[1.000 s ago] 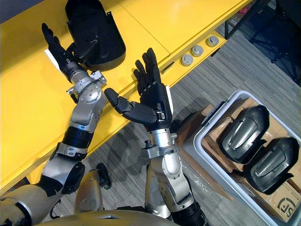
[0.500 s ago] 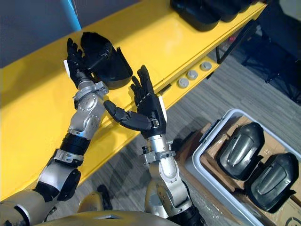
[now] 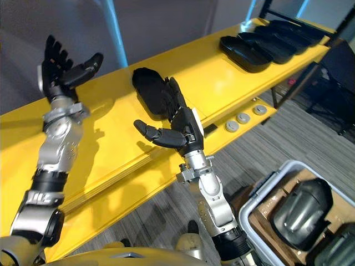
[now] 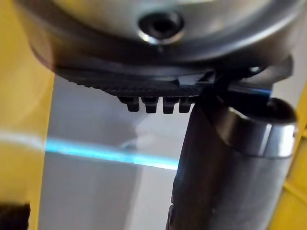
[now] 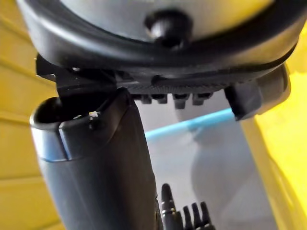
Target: Walk over and take three plastic housings, then place them on the shelf
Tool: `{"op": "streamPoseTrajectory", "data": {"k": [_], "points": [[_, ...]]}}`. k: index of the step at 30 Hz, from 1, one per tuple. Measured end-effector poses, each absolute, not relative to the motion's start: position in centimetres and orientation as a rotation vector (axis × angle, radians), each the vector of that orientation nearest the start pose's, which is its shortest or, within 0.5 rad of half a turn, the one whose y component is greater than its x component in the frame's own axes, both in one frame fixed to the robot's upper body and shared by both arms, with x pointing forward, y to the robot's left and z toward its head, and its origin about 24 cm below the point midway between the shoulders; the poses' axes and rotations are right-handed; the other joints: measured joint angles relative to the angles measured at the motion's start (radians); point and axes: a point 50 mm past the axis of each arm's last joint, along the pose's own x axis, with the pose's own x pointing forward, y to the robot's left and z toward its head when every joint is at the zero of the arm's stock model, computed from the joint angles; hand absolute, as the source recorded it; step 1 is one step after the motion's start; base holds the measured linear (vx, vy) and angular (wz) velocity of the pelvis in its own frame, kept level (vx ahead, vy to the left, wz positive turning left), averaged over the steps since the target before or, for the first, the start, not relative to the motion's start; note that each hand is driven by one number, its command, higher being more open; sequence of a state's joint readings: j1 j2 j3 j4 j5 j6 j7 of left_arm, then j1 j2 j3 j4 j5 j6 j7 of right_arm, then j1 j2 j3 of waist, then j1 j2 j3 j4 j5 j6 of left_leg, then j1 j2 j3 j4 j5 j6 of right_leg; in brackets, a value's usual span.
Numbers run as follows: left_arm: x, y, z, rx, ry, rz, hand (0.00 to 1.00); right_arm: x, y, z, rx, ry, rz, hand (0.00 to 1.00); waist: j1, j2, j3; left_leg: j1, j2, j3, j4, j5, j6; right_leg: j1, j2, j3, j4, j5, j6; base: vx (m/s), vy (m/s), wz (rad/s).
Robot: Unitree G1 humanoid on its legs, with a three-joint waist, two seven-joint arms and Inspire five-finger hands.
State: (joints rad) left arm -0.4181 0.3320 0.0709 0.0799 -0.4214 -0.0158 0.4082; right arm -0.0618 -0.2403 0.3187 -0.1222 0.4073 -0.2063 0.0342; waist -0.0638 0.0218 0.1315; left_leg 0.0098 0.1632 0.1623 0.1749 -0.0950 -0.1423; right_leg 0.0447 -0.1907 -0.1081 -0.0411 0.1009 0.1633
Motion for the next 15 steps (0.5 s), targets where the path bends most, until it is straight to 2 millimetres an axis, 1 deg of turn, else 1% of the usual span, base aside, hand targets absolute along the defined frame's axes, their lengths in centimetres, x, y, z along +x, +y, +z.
{"op": "streamPoseTrajectory", "data": {"k": [2,3,4,5,6,7,9,11,12,13,14,15], "points": [[29.9,23.4,13.9,-0.179,-0.311,0.404,1.00,25.5,-11.1,8.3,0.192,-0.221,0.368,1.00,0.035,-0.001,-0.002,-0.004,-0.003,-0.030,-0.008,0.011,-0.003,0.021,0.000,-0.033,-0.014,0.001,-0.001,-0.02,-0.014,0.39],[29.2,23.7,13.6,-0.182,-0.309,0.411,1.00,25.6,-11.1,8.1,0.187,-0.210,0.367,1.00,0.043,-0.001,-0.002,-0.004,-0.004,-0.037,-0.009,0.012,-0.003,0.025,0.000,-0.039,-0.015,0.000,-0.002,-0.02,-0.007,0.32],[27.4,23.9,12.9,-0.194,-0.321,0.415,1.00,25.9,-11.2,7.7,0.180,-0.185,0.362,1.00,0.062,-0.003,-0.003,-0.006,-0.005,-0.049,-0.008,0.012,-0.003,0.032,0.000,-0.052,-0.016,-0.002,-0.005,-0.02,0.001,0.23],[26.7,23.9,12.8,-0.204,-0.330,0.411,1.00,26.0,-11.2,7.6,0.179,-0.177,0.360,1.00,0.069,-0.004,-0.004,-0.008,-0.006,-0.056,-0.007,0.012,-0.004,0.033,0.000,-0.057,-0.017,-0.003,-0.006,-0.03,0.005,0.31],[25.4,23.5,12.6,-0.228,-0.351,0.397,1.00,26.0,-11.2,7.4,0.175,-0.164,0.359,1.00,0.084,-0.008,-0.007,-0.014,-0.008,-0.070,-0.006,0.012,-0.004,0.037,-0.002,-0.072,-0.019,-0.005,-0.008,-0.02,0.005,0.27],[24.8,23.3,12.6,-0.237,-0.364,0.385,1.00,26.0,-11.3,7.3,0.163,-0.159,0.356,1.00,0.088,-0.010,-0.009,-0.019,-0.010,-0.078,-0.004,0.012,-0.004,0.041,-0.002,-0.081,-0.022,-0.005,-0.009,-0.02,0.005,0.36],[23.0,22.5,12.6,-0.267,-0.411,0.341,1.00,26.3,-11.3,7.1,0.114,-0.154,0.327,1.00,0.104,-0.012,-0.012,-0.025,-0.015,-0.097,-0.004,0.015,-0.003,0.050,-0.005,-0.103,-0.029,-0.005,-0.009,-0.01,0.006,0.25],[22.3,22.0,12.8,-0.279,-0.441,0.305,1.00,26.5,-11.5,7.2,0.087,-0.159,0.284,1.00,0.116,-0.011,-0.013,-0.030,-0.015,-0.104,-0.004,0.018,-0.004,0.050,-0.005,-0.109,-0.029,-0.006,-0.010,-0.02,0.006,0.12],[21.9,22.0,12.8,-0.279,-0.451,0.295,1.00,26.5,-11.6,7.2,0.070,-0.163,0.260,1.00,0.117,-0.010,-0.017,-0.034,-0.016,-0.107,-0.004,0.019,-0.004,0.048,-0.005,-0.112,-0.029,-0.006,-0.010,-0.02,0.004,0.08],[21.4,21.9,12.7,-0.275,-0.458,0.280,1.00,26.6,-12.2,7.3,0.037,-0.175,0.209,1.00,0.116,-0.008,-0.021,-0.035,-0.016,-0.106,-0.004,0.019,-0.004,0.048,-0.005,-0.112,-0.029,-0.006,-0.010,0.00,0.000,0.00],[21.3,21.9,12.7,-0.273,-0.458,0.277,1.00,26.6,-12.4,7.3,0.032,-0.178,0.196,1.00,0.115,-0.007,-0.022,-0.035,-0.016,-0.106,-0.004,0.019,-0.004,0.048,-0.005,-0.112,-0.029,-0.006,-0.010,0.00,0.000,0.00],[20.7,21.8,12.5,-0.276,-0.460,0.262,1.00,26.5,-13.8,7.8,0.024,-0.202,0.125,1.00,0.115,-0.006,-0.024,-0.035,-0.016,-0.105,-0.004,0.019,-0.004,0.047,-0.005,-0.111,-0.029,-0.006,-0.010,0.00,0.000,0.00]]}}
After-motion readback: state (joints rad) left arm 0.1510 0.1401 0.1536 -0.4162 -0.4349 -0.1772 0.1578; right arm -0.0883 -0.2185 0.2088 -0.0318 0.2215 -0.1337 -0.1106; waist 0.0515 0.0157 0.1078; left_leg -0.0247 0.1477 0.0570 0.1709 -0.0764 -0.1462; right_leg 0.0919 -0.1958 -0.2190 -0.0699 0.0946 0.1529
